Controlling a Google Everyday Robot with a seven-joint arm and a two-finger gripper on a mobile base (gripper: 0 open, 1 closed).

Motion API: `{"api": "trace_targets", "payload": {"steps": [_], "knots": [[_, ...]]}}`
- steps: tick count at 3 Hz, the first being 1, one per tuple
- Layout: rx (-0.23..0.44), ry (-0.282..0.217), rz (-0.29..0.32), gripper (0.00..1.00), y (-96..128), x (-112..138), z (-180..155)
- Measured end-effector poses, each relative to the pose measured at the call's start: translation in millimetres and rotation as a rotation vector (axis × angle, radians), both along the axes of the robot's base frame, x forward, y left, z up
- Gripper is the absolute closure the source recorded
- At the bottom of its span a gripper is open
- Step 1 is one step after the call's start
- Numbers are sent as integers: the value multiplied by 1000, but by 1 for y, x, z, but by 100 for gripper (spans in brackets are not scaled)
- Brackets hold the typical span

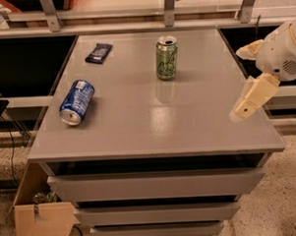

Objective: Move green can near pepsi can

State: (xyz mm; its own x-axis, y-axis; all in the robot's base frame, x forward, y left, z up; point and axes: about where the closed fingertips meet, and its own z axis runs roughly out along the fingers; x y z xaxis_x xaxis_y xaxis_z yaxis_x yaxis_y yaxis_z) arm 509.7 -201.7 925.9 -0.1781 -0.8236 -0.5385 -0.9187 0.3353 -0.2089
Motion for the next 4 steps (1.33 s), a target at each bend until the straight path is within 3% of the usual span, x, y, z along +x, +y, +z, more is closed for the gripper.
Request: {"api": "trace_targets", "payload": {"steps": [1, 2, 4], "knots": [[54, -57, 21, 0, 14, 31, -3], [133, -105, -15, 0, 25, 59, -7], [339, -148, -88, 0, 47, 113, -26]]}}
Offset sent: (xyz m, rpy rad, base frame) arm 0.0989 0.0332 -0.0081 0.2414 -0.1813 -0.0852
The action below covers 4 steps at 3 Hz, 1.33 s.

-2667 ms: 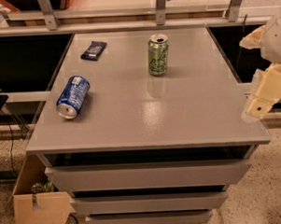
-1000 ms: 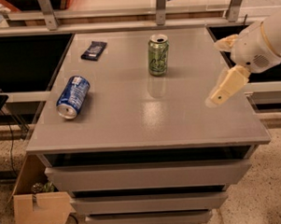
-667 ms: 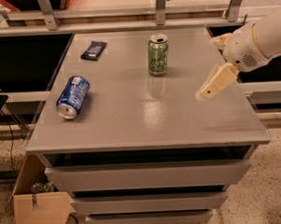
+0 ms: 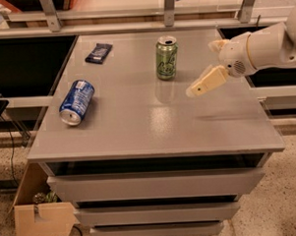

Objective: Move green can near pepsi can

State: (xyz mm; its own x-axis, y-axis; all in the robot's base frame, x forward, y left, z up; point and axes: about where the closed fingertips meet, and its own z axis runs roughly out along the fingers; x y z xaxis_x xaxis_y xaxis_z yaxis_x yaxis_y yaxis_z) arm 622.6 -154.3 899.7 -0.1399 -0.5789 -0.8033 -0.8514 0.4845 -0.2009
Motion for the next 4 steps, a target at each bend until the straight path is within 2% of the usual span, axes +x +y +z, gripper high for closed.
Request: {"api": "trace_targets", "payload": {"steps": [2, 4], "knots": [[191, -24, -14, 0, 29, 42, -19], [311, -65, -14, 0, 64, 75, -22]]}}
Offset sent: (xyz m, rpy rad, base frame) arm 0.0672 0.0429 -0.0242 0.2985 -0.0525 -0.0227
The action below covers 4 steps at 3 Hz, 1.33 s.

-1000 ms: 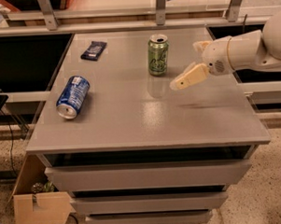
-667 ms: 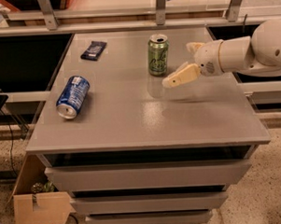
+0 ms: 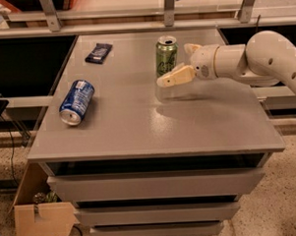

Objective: Move green can near pepsi can

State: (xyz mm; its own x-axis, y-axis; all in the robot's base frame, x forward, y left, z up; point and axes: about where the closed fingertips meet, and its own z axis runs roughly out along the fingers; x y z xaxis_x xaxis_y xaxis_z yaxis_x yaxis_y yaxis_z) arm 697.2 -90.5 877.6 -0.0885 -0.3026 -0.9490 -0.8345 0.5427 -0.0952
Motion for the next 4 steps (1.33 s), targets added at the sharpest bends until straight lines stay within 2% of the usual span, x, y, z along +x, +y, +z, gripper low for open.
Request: {"api": "trace_targets", "payload": {"steps": [1, 2, 3, 4], "knots": [[51, -8, 8, 0, 15, 12, -1], [94, -7, 28, 17, 29, 21, -3], [129, -6, 49, 40, 39, 26, -3], [159, -18, 100, 64, 46, 21, 3]]}}
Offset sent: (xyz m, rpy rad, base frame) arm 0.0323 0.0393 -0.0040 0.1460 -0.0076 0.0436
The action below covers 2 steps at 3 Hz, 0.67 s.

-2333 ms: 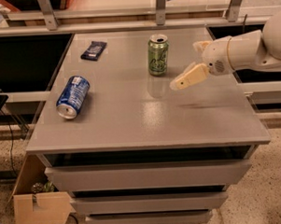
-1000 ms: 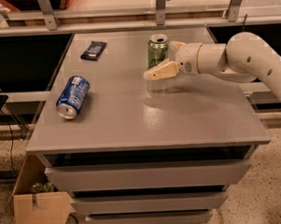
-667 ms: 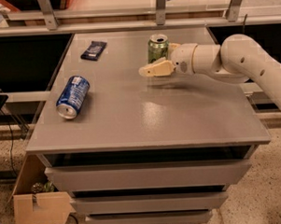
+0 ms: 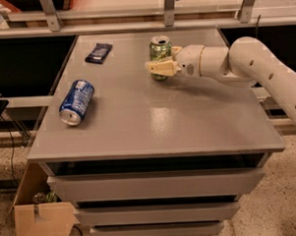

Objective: Move green can near pepsi can

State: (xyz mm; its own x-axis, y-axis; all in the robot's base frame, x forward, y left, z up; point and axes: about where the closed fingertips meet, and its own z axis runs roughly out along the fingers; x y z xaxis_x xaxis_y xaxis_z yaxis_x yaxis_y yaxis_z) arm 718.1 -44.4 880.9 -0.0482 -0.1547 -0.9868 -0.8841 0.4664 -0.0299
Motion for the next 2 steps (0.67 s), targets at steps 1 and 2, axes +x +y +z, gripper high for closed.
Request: {"api": "trace_targets", "payload": {"steps": [1, 2], "knots": [[15, -52, 83, 88, 5, -16, 21], [26, -119, 182, 100, 11, -39, 52]]}}
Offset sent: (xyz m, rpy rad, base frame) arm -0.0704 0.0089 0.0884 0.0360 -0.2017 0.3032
